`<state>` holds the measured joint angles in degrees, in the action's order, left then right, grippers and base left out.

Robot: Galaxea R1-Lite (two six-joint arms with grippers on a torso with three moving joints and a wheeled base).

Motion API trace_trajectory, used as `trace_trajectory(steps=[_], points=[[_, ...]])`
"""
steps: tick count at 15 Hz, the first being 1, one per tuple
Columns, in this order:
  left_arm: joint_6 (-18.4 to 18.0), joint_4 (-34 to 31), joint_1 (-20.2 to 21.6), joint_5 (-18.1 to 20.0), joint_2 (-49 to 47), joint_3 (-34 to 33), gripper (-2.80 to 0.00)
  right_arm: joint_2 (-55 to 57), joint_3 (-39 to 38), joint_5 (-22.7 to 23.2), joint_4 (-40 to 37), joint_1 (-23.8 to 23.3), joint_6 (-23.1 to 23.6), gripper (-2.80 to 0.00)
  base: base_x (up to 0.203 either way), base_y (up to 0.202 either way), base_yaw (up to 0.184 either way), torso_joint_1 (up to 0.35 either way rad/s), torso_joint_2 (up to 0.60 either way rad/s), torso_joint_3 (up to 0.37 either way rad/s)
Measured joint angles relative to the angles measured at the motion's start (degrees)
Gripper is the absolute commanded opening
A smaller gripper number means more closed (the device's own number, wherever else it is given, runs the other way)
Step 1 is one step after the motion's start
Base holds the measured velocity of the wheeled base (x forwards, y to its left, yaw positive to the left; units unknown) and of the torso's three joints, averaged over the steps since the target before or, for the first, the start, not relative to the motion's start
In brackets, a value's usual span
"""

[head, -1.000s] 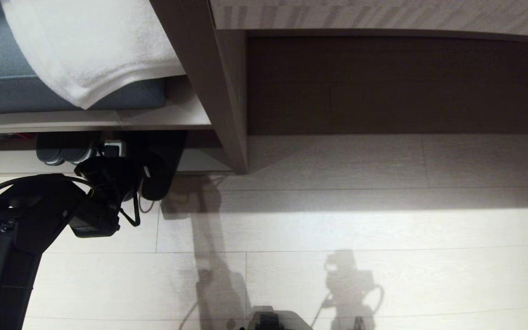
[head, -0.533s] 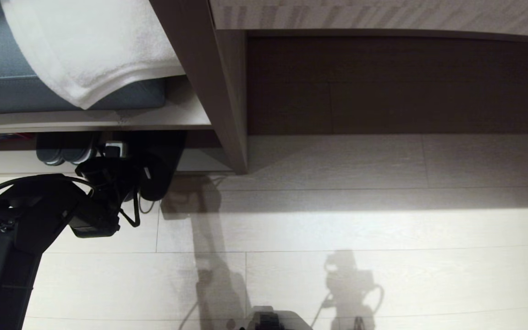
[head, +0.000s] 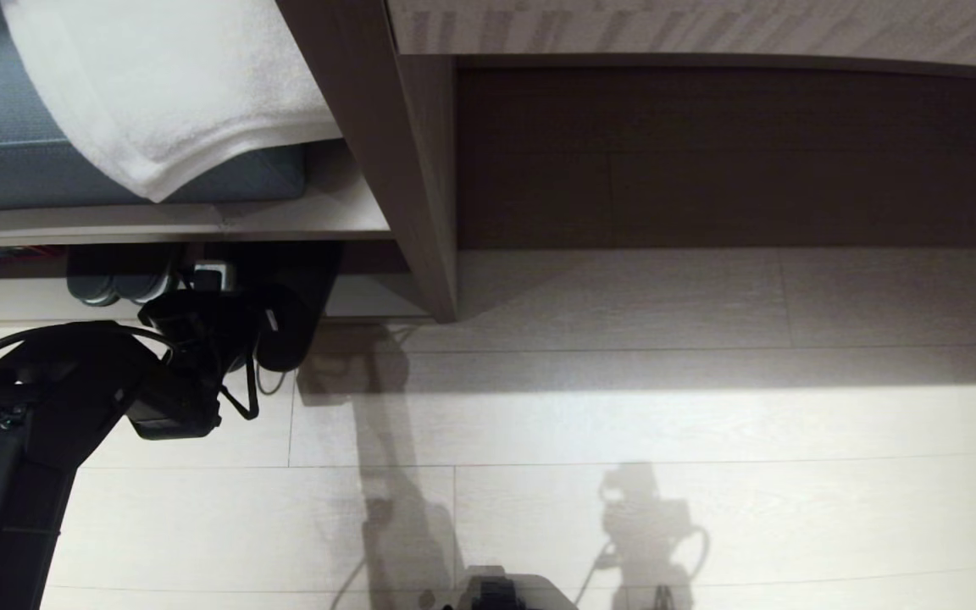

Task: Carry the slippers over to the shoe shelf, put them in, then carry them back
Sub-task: Pick up the slippers in the shoe cabinet, then place the slippers on the floor

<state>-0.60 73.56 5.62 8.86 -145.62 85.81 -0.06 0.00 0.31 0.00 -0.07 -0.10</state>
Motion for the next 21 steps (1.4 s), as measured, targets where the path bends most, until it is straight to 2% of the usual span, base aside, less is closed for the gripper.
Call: trace_trajectory(steps=[2,9,15,21], points=[[-0.03,-0.02,0.34,0.00,0.83,-0.57,-2.80,0.01,0.00,0.01,0.00,0.02,0.00,-2.80,0.000,0.000,0.000,0.000,0.00,0.000],[-0.93,0.15,2.64,0.01,8.66,-13.43,-2.80,0.00,0.00,-0.01,0.00,0.05,0.00,-2.80,0.000,0.000,0.000,0.000,0.00,0.000],[-2.68,0.50,4.97,0.04,18.02,-27.50,-2.80,-0.02,0.00,0.02,0.00,0.00,0.00,-2.80,0.000,0.000,0.000,0.000,0.00,0.000],[-3.21,0.28,6.89,0.04,30.20,-44.55,-2.80,-0.02,0.00,0.02,0.00,0.00,0.03,-2.80,0.000,0.000,0.000,0.000,0.00,0.000]])
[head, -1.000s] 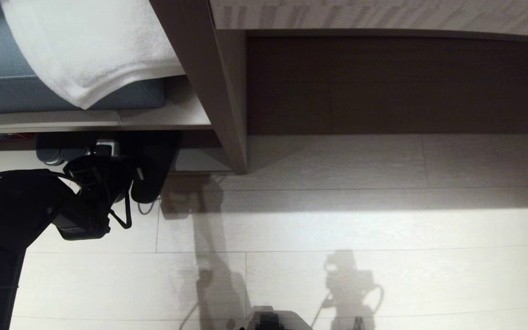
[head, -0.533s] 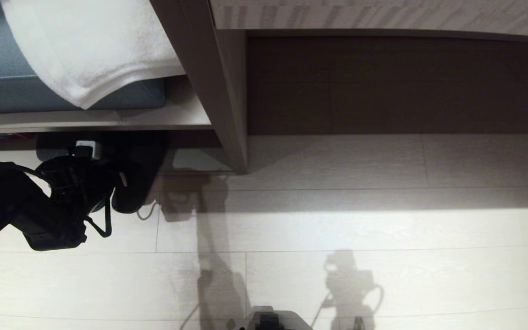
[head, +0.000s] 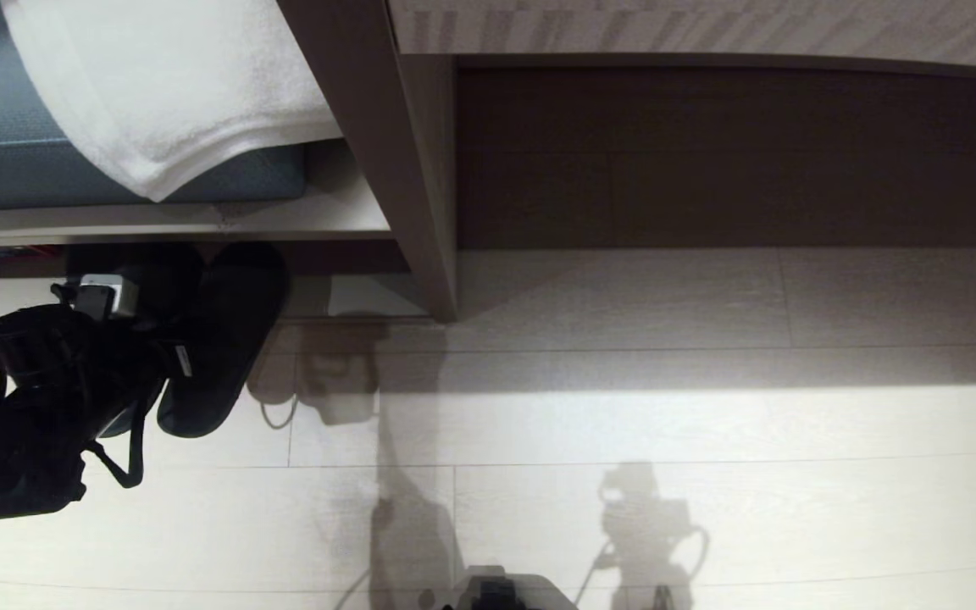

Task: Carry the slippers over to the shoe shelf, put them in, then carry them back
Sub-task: Place the slippers on the floor

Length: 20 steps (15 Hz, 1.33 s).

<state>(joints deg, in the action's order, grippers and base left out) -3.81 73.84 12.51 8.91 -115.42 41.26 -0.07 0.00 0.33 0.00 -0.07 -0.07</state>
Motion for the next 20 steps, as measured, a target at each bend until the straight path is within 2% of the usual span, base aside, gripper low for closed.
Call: trace_trajectory(steps=[6,14,16,20], points=[[-0.10,-1.63,0.66,-0.29,16.41,-16.20,-2.80,0.00,0.00,-0.02,0.00,0.00,-0.02,-2.80,0.000,0.000,0.000,0.000,0.00,0.000],[-3.17,-3.49,0.38,-0.95,35.78,-35.36,-2.80,0.01,0.00,-0.01,0.00,-0.02,-0.02,-2.80,0.000,0.000,0.000,0.000,0.00,0.000],[-4.26,-5.69,-0.13,-1.82,40.15,-38.44,-2.80,0.02,0.00,-0.02,0.00,0.00,-0.06,-2.80,0.000,0.000,0.000,0.000,0.00,0.000],[-4.74,-15.41,-4.12,-5.29,50.48,-40.77,-2.80,0.00,0.00,-0.02,0.00,0.00,-0.02,-2.80,0.000,0.000,0.000,0.000,0.00,0.000]])
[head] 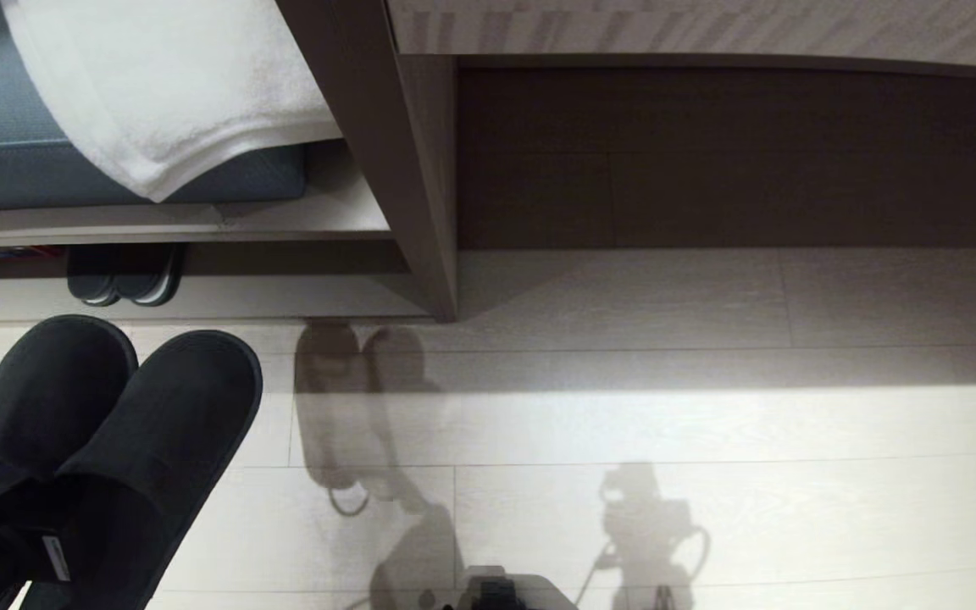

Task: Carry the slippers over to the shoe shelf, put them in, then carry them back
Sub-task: Place the slippers on the floor

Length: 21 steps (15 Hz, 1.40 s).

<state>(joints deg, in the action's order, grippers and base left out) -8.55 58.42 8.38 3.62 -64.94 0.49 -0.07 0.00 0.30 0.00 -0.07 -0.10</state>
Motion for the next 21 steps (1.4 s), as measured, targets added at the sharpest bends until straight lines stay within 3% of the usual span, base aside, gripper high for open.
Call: trace_trajectory(steps=[5,12,21], points=[[-0.02,-17.59,-7.06,-5.18,19.29,-0.39,-2.80,0.02,0.00,0.00,0.00,0.02,-0.04,-2.80,0.000,0.000,0.000,0.000,0.00,0.000],[0.28,-40.07,-10.31,-5.87,42.70,-0.49,-2.80,0.00,0.00,0.00,0.00,0.00,-0.01,-2.80,0.000,0.000,0.000,0.000,0.00,0.000],[0.98,-46.64,-8.36,-5.19,56.40,-0.49,-2.80,0.02,0.00,0.01,0.00,0.00,-0.01,-2.80,0.000,0.000,0.000,0.000,0.00,0.000]])
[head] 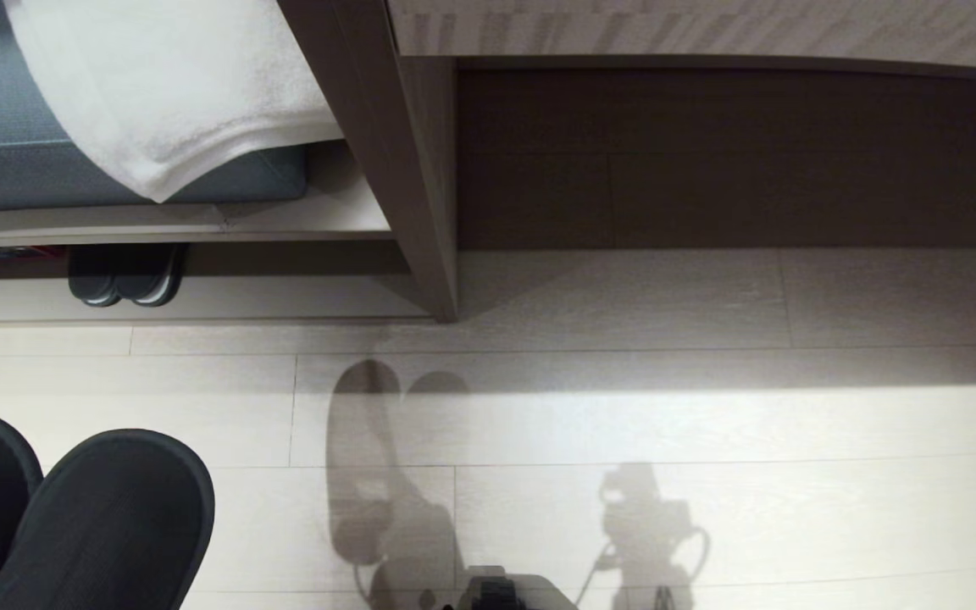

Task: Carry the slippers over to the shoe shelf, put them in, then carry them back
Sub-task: Place the slippers on the floor

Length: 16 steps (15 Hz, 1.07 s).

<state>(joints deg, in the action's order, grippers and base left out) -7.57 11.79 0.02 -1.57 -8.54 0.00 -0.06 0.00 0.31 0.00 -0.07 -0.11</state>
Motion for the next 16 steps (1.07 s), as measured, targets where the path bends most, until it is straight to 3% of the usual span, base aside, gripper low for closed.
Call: trace_trajectory(steps=[6,9,13,16], points=[[1.16,-8.10,0.22,0.79,4.87,0.10,-2.80,-0.01,0.00,-0.01,0.00,0.00,0.00,-2.80,0.000,0.000,0.000,0.000,0.00,0.000],[0.63,-12.71,0.20,2.99,7.46,0.22,-2.80,0.00,0.00,-0.01,0.00,0.00,0.02,-2.80,0.000,0.000,0.000,0.000,0.00,0.000],[1.01,-11.89,0.22,3.00,8.53,0.11,-2.80,0.01,0.00,0.02,-0.02,0.00,-0.02,-2.80,0.000,0.000,0.000,0.000,0.00,0.000],[4.72,-11.69,0.22,2.41,8.67,0.10,-2.80,-0.02,0.00,0.02,0.00,0.05,0.01,-2.80,0.000,0.000,0.000,0.000,0.00,0.000]])
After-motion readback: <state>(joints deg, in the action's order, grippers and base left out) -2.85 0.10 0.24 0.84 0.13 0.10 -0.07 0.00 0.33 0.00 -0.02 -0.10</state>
